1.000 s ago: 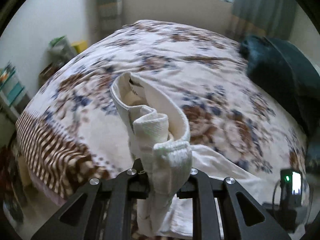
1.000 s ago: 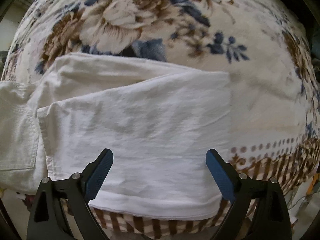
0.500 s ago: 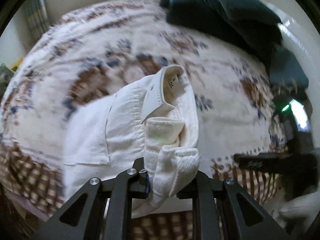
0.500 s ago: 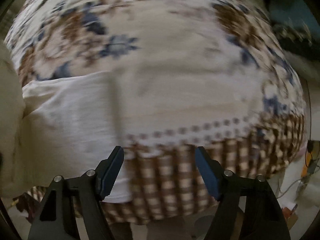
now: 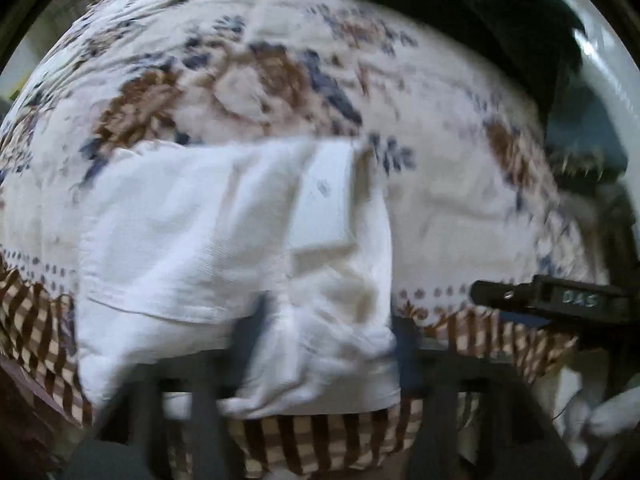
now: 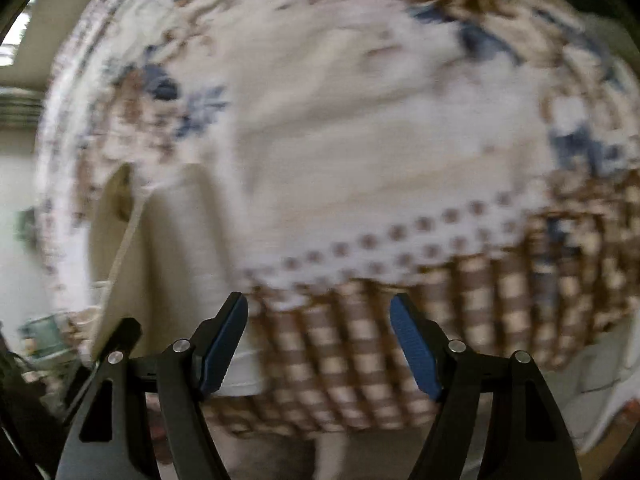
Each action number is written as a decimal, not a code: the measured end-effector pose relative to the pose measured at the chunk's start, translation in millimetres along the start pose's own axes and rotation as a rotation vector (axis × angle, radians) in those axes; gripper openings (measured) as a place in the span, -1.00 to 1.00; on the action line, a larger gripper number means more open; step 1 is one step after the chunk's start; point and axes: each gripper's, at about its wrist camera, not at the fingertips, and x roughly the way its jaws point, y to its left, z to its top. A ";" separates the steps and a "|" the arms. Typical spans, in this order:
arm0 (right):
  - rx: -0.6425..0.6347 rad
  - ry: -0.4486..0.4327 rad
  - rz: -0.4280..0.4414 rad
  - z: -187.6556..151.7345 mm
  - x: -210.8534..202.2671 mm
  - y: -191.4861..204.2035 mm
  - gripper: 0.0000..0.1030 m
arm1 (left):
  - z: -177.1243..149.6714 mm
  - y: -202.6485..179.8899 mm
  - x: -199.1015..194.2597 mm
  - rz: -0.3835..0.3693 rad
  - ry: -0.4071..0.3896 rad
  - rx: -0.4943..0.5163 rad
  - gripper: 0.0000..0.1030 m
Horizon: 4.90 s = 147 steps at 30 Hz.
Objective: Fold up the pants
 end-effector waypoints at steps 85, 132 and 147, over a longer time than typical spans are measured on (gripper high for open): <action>0.302 0.094 0.332 -73.6 94.5 12.5 -0.41 | -25.9 165.9 60.3 -0.243 0.302 -0.334 0.01; -0.022 -0.257 0.719 175.0 -17.7 263.7 -0.35 | 339.6 189.5 -41.3 -0.514 -0.245 -0.202 -0.45; 0.002 -0.110 0.513 400.8 178.6 425.2 0.27 | 435.8 329.5 153.2 -0.216 -0.074 -0.308 -0.11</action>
